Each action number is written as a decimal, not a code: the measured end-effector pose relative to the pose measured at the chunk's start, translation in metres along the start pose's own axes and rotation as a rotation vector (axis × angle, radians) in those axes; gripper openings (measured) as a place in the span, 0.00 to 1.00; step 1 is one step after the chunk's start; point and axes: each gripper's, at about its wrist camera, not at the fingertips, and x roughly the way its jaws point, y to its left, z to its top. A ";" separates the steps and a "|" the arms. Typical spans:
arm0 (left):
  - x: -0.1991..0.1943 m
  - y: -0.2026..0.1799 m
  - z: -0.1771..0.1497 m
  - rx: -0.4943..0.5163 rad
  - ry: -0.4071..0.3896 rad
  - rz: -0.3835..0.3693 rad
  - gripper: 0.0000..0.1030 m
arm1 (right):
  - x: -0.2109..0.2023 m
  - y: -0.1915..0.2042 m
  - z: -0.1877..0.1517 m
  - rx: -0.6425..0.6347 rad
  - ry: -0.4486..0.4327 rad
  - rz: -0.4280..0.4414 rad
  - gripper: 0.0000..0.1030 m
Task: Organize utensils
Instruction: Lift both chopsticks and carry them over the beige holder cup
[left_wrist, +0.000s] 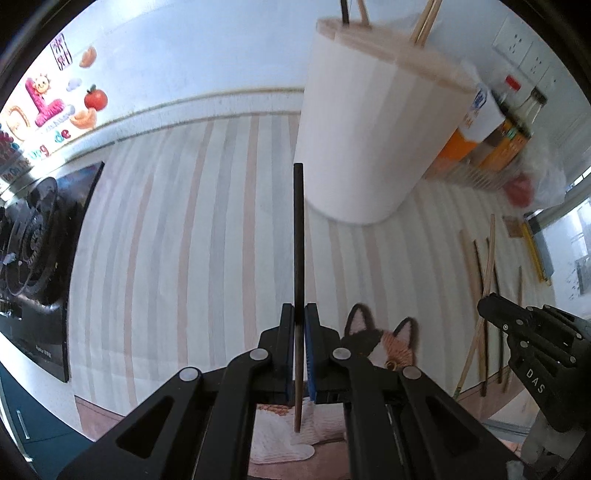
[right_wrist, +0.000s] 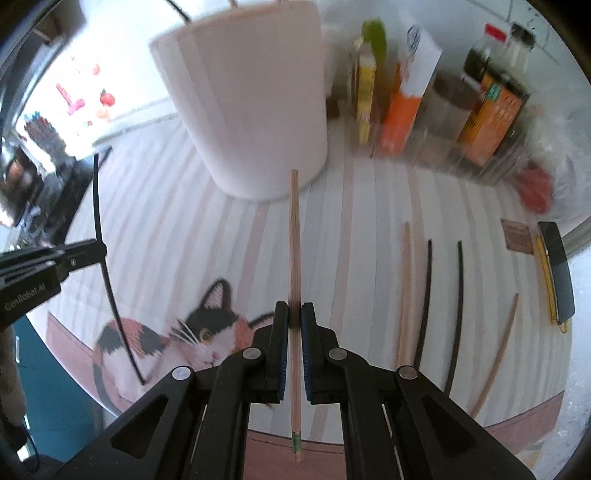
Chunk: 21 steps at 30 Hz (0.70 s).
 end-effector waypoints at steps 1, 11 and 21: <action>-0.003 0.000 0.000 0.001 -0.016 -0.001 0.03 | -0.002 -0.001 0.000 0.006 -0.021 0.006 0.07; -0.087 -0.011 0.037 -0.005 -0.248 -0.070 0.02 | -0.075 -0.004 0.037 0.049 -0.296 0.055 0.07; -0.191 -0.017 0.085 -0.026 -0.456 -0.205 0.02 | -0.167 0.005 0.111 0.058 -0.539 0.152 0.07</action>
